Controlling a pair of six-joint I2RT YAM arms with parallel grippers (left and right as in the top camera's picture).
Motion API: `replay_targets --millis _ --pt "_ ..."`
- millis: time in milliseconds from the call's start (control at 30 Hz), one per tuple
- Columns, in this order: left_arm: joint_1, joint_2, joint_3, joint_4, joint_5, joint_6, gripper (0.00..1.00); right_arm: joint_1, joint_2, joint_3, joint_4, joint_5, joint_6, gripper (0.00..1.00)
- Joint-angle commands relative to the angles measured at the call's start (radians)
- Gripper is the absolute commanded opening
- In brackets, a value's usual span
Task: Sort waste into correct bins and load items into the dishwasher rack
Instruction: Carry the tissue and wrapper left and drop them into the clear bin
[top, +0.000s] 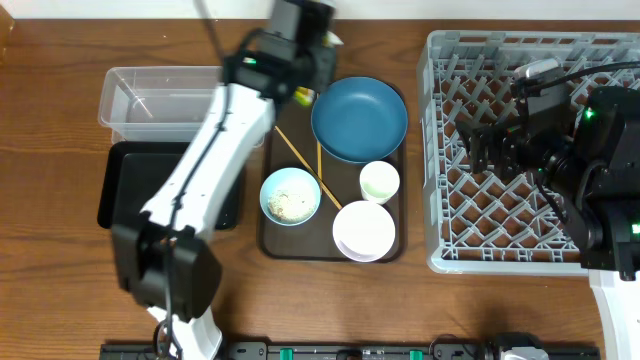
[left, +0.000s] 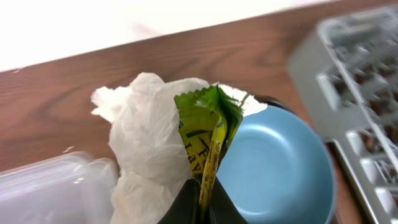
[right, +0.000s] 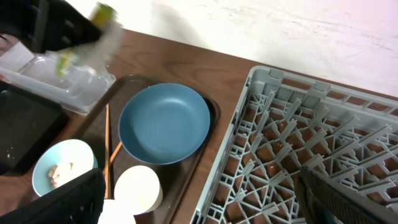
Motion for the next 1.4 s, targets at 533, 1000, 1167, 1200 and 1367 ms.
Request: replay_targets --millis 533,1000,1167,1200,1367 --pt "0.362 0.099 -0.003 -0.096 -0.05 -0.08 0.07 -0.023 -0.004 0.019 0.002 -0.013 -0.01 0.95" --pt "0.363 0.106 -0.003 -0.146 -0.05 -0.079 0.57 -0.023 -0.004 0.019 -0.006 -0.018 -0.01 0.95" --pt "0.363 0.089 -0.003 -0.157 -0.05 -0.079 0.7 -0.023 -0.004 0.019 -0.006 -0.018 -0.01 0.95" --pt "0.363 0.08 -0.003 -0.158 -0.05 -0.079 0.7 -0.023 -0.004 0.019 -0.005 -0.018 -0.01 0.95" --pt "0.359 0.016 -0.003 -0.17 0.021 0.005 0.71 -0.023 -0.004 0.019 -0.005 -0.018 -0.01 0.96"
